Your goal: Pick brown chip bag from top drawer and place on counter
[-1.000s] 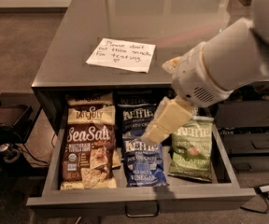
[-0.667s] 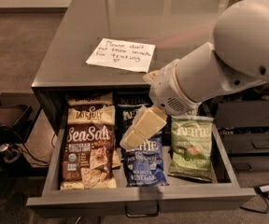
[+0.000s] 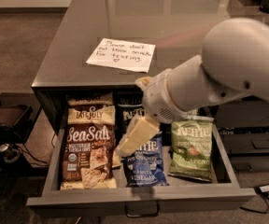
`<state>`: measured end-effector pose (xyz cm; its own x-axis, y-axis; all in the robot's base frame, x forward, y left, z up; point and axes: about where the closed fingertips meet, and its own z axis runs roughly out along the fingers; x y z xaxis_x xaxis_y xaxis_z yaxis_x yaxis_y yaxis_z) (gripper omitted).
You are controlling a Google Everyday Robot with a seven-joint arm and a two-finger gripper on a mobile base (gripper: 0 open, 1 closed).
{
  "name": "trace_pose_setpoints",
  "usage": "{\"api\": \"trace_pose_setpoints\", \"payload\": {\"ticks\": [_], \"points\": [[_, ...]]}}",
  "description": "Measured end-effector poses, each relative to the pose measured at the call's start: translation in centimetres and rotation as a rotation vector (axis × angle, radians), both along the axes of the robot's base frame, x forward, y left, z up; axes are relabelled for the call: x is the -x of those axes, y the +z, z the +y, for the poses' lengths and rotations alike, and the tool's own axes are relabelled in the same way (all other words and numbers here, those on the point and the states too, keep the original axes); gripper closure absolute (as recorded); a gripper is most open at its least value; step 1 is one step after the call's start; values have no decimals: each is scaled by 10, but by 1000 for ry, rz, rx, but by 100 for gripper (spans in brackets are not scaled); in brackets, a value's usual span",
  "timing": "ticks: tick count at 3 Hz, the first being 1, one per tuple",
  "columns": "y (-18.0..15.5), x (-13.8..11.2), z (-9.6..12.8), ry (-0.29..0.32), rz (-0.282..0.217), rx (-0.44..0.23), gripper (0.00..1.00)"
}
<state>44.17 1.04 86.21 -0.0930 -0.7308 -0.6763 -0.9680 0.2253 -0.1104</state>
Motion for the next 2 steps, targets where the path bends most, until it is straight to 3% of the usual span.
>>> {"api": "trace_pose_setpoints", "payload": {"ticks": [2], "points": [[-53,-7,67,163,-156,-69,0]]}}
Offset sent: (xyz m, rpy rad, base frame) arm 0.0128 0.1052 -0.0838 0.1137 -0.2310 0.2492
